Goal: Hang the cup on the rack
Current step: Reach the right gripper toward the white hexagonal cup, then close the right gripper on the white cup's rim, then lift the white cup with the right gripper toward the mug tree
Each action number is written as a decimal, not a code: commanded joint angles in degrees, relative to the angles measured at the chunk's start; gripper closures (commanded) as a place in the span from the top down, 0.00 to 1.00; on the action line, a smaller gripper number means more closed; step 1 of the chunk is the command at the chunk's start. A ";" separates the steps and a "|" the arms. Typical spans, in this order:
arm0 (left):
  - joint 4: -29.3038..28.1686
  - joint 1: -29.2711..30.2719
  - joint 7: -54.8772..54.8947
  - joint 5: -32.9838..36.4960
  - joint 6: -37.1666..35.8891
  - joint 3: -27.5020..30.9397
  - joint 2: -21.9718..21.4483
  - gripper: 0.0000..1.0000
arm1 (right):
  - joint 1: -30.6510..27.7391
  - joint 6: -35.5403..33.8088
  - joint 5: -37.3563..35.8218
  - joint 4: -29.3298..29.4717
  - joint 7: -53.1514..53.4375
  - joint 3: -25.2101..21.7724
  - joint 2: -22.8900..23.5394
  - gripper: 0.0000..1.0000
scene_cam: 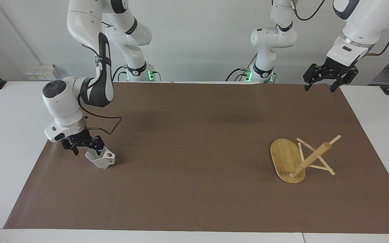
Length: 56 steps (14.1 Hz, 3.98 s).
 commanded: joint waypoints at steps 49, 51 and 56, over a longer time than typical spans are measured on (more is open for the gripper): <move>-1.29 0.49 0.38 -0.59 -0.40 -0.03 -1.29 1.00 | 0.56 -21.59 11.13 4.35 3.82 9.18 -7.15 0.00; -1.29 0.49 0.29 -0.59 -0.40 -0.03 -1.29 1.00 | 0.56 -23.61 16.81 4.35 7.31 10.68 -7.85 0.00; -1.29 0.49 0.29 -0.59 -0.40 -0.03 -1.29 1.00 | 0.56 -24.15 22.38 4.35 12.34 16.56 -8.82 0.00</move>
